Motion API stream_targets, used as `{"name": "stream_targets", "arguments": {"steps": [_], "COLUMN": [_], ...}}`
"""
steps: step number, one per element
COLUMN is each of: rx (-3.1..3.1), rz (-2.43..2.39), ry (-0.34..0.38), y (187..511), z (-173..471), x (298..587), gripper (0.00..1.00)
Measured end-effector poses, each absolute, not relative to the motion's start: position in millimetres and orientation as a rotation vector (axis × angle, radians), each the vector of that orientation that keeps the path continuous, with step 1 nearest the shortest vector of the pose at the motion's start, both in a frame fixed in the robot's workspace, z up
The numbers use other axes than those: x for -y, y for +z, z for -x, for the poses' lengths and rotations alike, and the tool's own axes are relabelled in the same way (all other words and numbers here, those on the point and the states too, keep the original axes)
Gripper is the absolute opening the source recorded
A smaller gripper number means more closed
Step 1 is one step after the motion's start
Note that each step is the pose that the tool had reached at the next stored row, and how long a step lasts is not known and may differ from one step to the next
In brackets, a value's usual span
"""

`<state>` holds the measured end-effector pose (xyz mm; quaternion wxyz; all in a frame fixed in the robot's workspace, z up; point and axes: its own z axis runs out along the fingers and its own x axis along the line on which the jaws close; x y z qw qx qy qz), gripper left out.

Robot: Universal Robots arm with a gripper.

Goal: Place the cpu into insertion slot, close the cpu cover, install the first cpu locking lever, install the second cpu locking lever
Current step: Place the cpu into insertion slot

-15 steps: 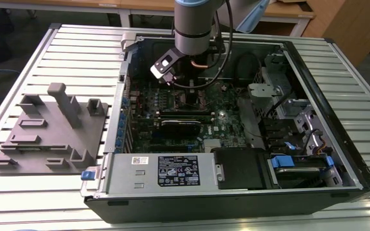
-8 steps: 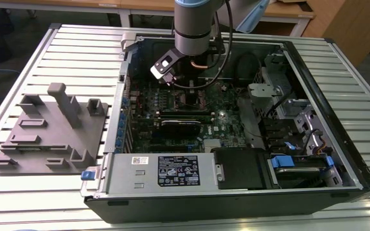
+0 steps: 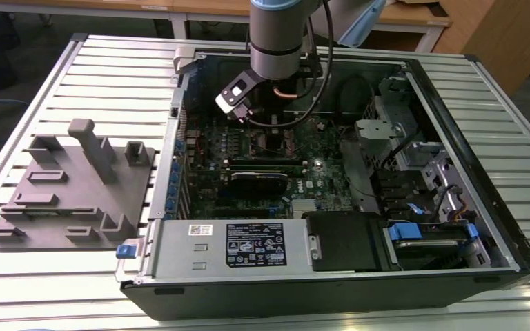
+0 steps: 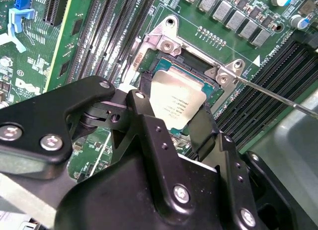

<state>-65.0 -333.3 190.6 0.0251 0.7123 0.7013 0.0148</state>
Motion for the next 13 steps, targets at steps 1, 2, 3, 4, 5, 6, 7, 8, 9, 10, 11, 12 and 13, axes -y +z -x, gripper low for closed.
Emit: {"name": "stream_targets", "arguments": {"steps": [1, 2, 3, 4, 5, 6, 7, 8, 9, 10, 11, 12, 13], "rx": [-2.169, -2.169, -2.169, -2.169, -2.169, -2.169, -2.169, -2.169, -2.169, -2.169, -2.169, -2.169, -2.169], "rz": [-2.203, -2.203, -2.203, -2.203, -2.203, -2.203, -2.203, -2.203, -2.203, -2.203, -2.203, -2.202, -2.203], "ry": [0.046, 0.046, 0.046, 0.046, 0.045, 0.045, 0.046, 0.046, 0.046, 0.046, 0.046, 0.047, 0.05], "y": [190.6, 190.4, 190.2, 190.1, 190.1, 190.0, 190.0, 189.9, 189.9, 189.9, 189.9, 189.7, 189.2], "z": [65.0, 65.0, 65.1, 65.1, 65.1, 65.0, 65.0, 65.0, 65.0, 65.0, 65.0, 64.9, 64.8], "x": [333.3, 333.3, 333.3, 333.3, 333.3, 333.3, 333.3, 333.3, 333.3, 333.3, 333.3, 333.2, 332.9], "gripper": [0.54, 0.54, 0.54, 0.54, 0.54, 0.54, 0.54, 0.54, 0.54, 0.54, 0.54, 0.54, 0.55]}}
